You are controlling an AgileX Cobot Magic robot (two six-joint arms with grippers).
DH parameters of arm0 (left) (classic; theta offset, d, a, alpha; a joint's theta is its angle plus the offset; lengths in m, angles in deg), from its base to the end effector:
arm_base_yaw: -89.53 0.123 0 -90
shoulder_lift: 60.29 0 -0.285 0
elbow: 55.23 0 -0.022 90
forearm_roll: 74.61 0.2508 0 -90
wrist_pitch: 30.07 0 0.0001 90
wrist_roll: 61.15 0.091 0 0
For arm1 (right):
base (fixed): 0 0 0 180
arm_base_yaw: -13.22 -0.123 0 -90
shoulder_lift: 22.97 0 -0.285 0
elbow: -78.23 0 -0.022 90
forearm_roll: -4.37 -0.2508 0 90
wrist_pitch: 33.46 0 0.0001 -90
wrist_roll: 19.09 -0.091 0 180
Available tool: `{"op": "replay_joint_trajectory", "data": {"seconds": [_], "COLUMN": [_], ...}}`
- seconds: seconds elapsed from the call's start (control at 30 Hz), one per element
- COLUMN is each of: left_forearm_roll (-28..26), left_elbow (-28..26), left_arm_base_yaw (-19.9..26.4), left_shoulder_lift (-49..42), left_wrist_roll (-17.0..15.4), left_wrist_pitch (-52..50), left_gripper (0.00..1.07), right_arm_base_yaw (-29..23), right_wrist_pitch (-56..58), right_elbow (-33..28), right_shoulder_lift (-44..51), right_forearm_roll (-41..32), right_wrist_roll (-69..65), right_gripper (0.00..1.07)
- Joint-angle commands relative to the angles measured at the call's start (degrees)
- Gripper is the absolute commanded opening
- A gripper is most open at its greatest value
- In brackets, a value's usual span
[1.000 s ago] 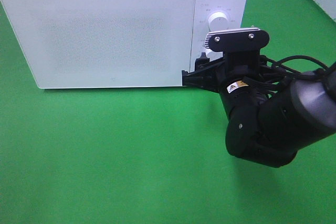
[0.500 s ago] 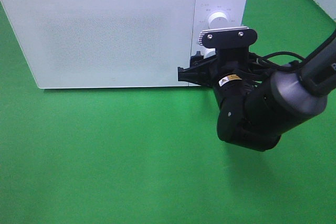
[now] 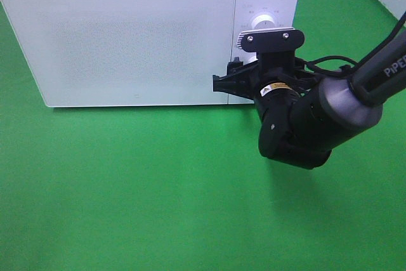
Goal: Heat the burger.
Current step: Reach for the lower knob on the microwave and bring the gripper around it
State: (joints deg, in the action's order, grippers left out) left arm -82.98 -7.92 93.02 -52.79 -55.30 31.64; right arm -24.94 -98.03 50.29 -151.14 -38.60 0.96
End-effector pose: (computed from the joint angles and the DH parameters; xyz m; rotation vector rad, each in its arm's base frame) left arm -0.0087 -0.0122 0.2827 0.0522 2.0252 -0.0714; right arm 0.3244 0.1837 0.1152 -0.0549 1.6955 -0.0533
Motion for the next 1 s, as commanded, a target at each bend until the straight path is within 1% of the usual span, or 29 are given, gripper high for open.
{"op": "replay_joint_trajectory", "data": {"seconds": [0.03, 0.57, 0.9, 1.0], "left_forearm_roll": [-0.1, 0.0, 0.0, 0.0], "left_elbow": [0.3, 0.3, 0.3, 0.3], "left_arm_base_yaw": [0.2, 0.2, 0.2, 0.2], "left_shoulder_lift": [-1.0, -1.0, -1.0, -1.0], "left_wrist_roll": [-0.3, -0.3, -0.3, -0.3], "left_wrist_pitch": [-0.3, -0.3, -0.3, -0.3], "left_gripper": [1.02, 1.02, 1.02, 1.02], "right_arm_base_yaw": [0.7, 0.5, 0.5, 0.5], "right_wrist_pitch": [-0.3, -2.1, -2.5, -1.5], "right_elbow": [1.5, 1.5, -0.1, -0.1], "right_shoulder_lift": [-1.0, 0.4, 2.2, 2.2], "right_forearm_roll": [0.6, 0.0, -0.5, -0.5], "right_wrist_roll": [-0.5, -0.5, -0.2, -0.3], "right_gripper": [0.73, 0.72, 0.72, 0.71]}}
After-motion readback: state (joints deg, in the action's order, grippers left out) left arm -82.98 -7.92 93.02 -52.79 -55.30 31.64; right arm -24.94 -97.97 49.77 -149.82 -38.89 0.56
